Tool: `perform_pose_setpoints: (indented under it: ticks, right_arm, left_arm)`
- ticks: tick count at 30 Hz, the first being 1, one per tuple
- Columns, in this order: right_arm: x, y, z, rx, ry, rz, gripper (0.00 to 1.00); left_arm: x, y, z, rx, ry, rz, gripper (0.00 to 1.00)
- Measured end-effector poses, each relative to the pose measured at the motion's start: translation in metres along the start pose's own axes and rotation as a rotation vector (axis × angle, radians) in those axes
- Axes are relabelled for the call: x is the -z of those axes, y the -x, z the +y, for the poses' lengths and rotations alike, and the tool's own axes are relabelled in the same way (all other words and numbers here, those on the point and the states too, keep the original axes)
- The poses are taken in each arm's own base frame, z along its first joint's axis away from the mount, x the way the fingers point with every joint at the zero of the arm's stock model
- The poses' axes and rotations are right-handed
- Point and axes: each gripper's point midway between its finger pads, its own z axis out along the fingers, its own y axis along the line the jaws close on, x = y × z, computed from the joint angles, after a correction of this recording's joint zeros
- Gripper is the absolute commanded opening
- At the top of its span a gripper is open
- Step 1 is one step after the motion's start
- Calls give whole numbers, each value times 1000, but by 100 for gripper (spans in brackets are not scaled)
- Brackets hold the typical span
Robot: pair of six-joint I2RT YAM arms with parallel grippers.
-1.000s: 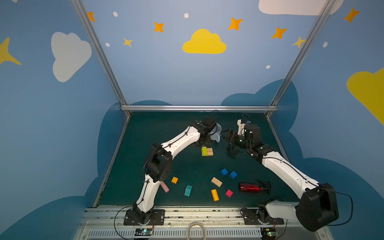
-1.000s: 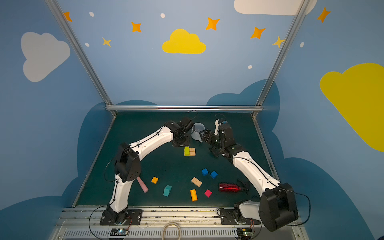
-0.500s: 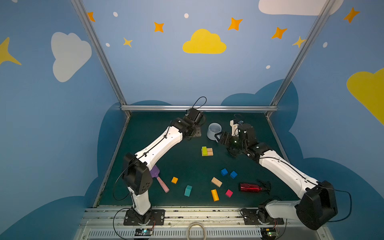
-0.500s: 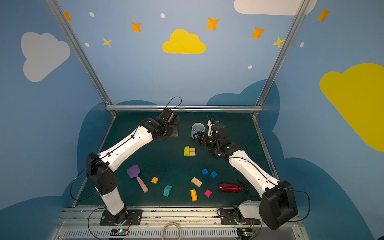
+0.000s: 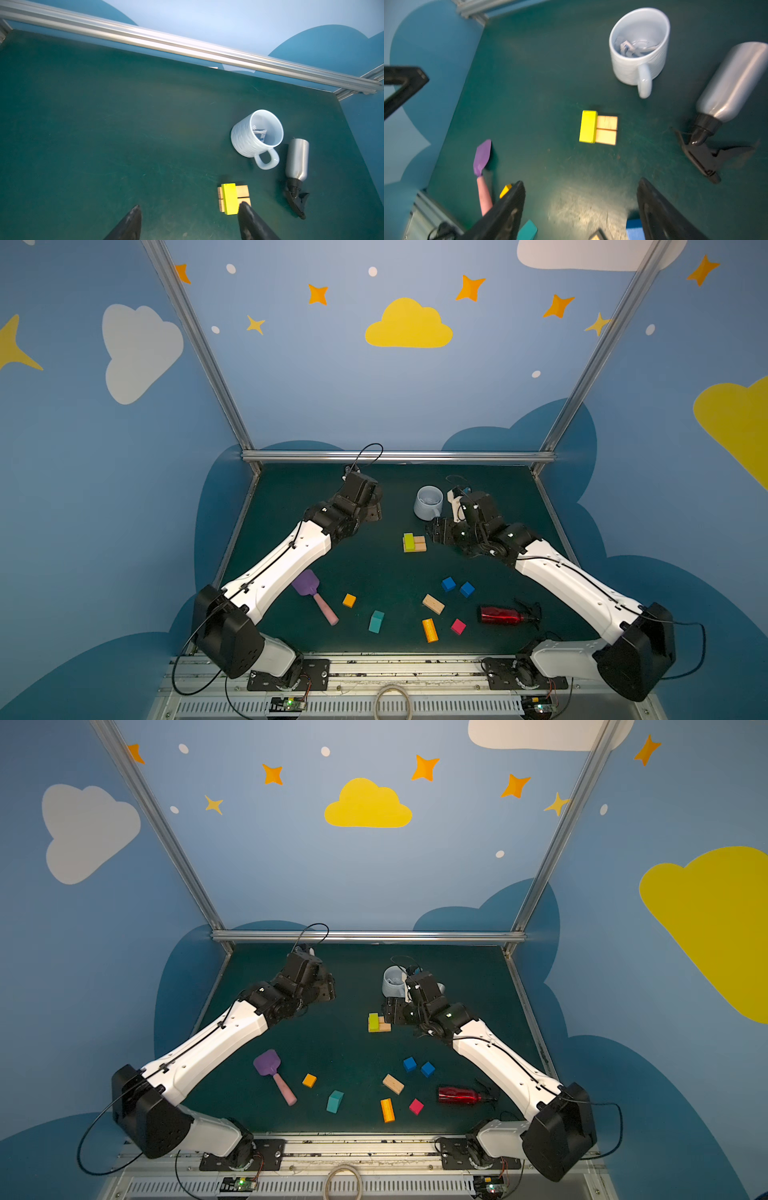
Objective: Build the wood block tower
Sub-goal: 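Open and raise the left gripper while the right gripper moves toward the orange block, then lower the right gripper onto the orange 'Supermarket' block and close on it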
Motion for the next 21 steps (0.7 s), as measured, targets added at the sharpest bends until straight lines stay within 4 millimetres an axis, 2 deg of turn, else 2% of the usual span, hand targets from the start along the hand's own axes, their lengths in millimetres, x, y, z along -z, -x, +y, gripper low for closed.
perform_pose_setpoints:
  ticks: [3,8,21]
  right_arm:
    - [3,-16,10,47,-10,48,80]
    - [6,-55,17,117,-50,159,80]
    - [12,-162,18,235,-165,440,72]
  left_arm:
    - [0,-5,10,5,6,-12,74]
    - [-2,-8,17,7,8,-25,74]
    - [5,-9,21,20,-12,-58,75]
